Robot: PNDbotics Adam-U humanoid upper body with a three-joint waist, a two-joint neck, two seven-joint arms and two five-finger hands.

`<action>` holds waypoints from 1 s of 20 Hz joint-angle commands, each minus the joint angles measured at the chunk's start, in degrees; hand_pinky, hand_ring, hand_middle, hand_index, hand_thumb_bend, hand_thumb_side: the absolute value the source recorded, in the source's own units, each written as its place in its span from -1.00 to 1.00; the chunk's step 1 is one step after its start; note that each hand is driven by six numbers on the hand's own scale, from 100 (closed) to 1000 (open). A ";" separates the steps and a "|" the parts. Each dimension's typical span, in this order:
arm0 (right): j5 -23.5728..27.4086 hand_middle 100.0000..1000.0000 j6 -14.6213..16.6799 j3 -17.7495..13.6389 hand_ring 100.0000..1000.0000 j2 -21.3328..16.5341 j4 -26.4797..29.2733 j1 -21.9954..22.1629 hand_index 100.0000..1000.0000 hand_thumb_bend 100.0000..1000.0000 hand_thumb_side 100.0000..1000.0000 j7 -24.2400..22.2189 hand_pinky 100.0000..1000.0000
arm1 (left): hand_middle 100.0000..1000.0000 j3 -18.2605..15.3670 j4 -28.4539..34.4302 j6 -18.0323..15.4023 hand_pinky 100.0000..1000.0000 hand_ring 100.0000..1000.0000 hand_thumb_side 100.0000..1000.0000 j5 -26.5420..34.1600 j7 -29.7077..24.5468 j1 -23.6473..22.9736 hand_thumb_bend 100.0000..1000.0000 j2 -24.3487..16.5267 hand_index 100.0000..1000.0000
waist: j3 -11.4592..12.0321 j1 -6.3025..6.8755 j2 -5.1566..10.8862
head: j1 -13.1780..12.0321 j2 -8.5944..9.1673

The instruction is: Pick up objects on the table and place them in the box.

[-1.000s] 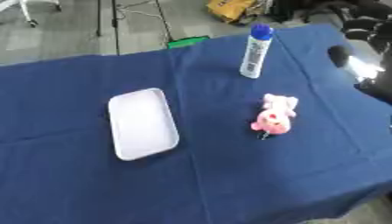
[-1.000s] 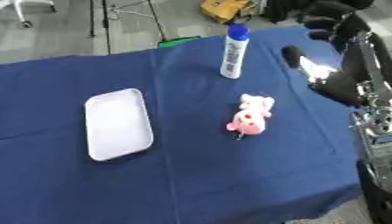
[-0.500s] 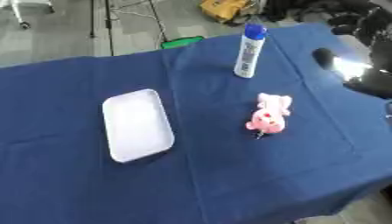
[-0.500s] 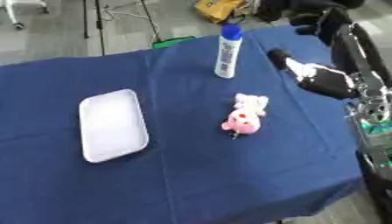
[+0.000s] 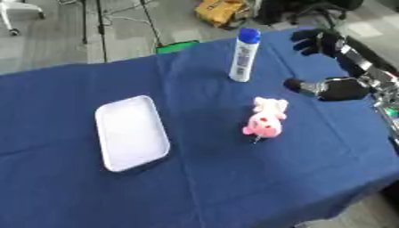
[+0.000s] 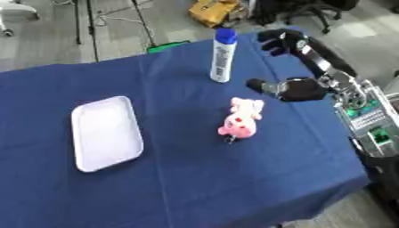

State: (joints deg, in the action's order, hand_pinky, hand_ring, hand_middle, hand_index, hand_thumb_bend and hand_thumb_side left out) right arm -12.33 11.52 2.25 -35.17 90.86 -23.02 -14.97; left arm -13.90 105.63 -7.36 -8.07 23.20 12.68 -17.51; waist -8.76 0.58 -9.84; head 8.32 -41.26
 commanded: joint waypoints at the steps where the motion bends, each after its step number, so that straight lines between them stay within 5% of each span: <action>1: -2.33 0.70 0.84 0.42 0.67 -2.18 -3.84 -1.98 0.85 0.17 -0.37 -2.24 0.60 | 0.41 -0.01 0.76 -0.01 0.52 0.43 0.80 -0.26 -0.27 0.55 -0.08 -1.17 0.52 | 0.03 -0.78 2.52 | 0.08 0.54; 20: -9.14 0.75 0.64 3.53 0.82 1.59 -19.96 -8.88 0.86 0.20 -0.35 -16.16 0.76 | 0.41 0.16 0.58 0.03 0.52 0.42 0.81 -0.15 -0.55 0.46 -0.08 -1.04 0.52 | 0.40 -0.61 2.69 | 0.28 0.00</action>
State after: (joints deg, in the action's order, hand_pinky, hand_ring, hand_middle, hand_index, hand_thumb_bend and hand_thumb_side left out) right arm -20.81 12.00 5.94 -32.58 71.09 -30.79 -30.41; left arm -13.60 105.60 -7.27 -8.09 22.91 12.68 -17.51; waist -8.38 0.58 -9.84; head 8.39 -41.29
